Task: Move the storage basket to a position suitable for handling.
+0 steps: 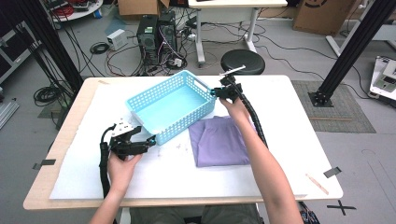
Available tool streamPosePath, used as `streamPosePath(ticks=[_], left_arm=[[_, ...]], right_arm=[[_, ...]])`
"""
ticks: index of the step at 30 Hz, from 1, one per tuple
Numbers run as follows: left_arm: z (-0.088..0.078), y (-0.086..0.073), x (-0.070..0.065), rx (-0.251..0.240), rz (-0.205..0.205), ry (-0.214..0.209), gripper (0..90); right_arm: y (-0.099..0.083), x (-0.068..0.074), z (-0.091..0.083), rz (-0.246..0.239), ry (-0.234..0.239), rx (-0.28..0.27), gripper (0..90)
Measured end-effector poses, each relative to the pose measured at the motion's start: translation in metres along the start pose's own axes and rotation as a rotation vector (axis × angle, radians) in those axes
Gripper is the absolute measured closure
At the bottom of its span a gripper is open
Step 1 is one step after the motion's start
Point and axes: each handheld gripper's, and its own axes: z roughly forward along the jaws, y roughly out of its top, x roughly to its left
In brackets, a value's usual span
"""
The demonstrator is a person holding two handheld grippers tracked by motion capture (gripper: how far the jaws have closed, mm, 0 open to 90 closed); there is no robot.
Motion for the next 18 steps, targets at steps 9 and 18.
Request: streamPosePath(ticks=[9,18], left_arm=[[0.011,0.001,0.007,-0.011,-0.026,0.016,26.8],[0.016,-0.001,-0.012,-0.021,-0.027,-0.039,26.0]], right_arm=[[-0.022,-0.016,-0.020,0.022,0.017,-0.080,61.6],[-0.048,-0.042,-0.030,-0.148,0.181,-0.124,35.8]])
